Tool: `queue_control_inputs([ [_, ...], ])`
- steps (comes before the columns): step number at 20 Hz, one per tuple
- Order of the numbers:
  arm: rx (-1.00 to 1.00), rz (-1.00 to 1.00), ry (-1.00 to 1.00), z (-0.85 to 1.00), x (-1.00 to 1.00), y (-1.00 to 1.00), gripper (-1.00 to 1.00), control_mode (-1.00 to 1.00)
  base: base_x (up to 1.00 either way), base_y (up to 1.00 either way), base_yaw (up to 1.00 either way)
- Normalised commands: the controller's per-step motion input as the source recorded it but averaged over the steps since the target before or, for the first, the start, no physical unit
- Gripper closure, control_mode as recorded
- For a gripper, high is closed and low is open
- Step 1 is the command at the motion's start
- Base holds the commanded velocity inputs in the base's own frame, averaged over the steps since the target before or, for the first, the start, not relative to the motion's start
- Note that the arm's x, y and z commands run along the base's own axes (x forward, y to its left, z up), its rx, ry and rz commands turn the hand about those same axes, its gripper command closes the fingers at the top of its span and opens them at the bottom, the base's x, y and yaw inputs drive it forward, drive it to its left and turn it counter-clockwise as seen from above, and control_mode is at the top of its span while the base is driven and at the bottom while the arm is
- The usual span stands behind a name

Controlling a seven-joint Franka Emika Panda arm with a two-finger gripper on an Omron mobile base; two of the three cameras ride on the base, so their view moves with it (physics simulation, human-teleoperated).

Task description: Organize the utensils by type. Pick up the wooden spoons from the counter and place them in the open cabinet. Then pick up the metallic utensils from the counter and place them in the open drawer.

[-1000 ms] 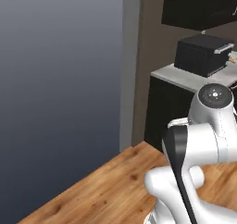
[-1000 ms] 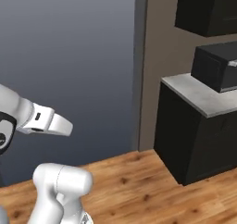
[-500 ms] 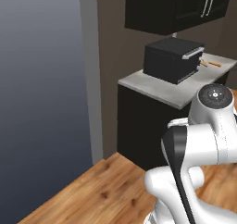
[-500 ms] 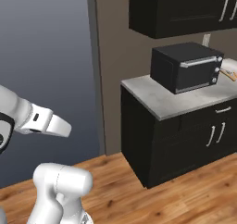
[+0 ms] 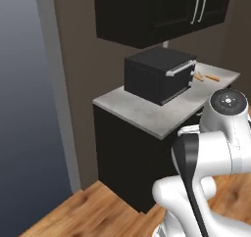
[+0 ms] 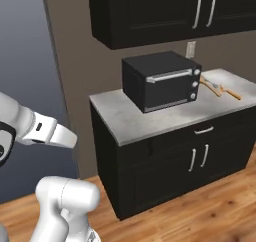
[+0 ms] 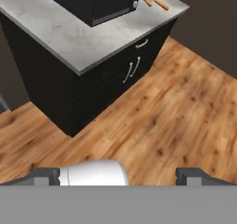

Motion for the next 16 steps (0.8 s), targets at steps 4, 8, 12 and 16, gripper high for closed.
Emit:
queue_control_inputs([
  [4, 0.0, 0.0, 0.0, 0.0, 0.0, 0.0, -1.0, 1.0, 0.4, -0.94, 0.0],
  [8, 0.0, 0.0, 0.0, 0.0, 0.0, 0.0, -1.0, 1.0, 0.37, -0.94, 0.02],
  [12, 0.0, 0.0, 0.0, 0.0, 0.0, 0.0, -1.0, 1.0, 0.37, -0.93, 0.03],
  [16, 0.0, 0.0, 0.0, 0.0, 0.0, 0.0, -1.0, 1.0, 0.37, -0.91, 0.06],
])
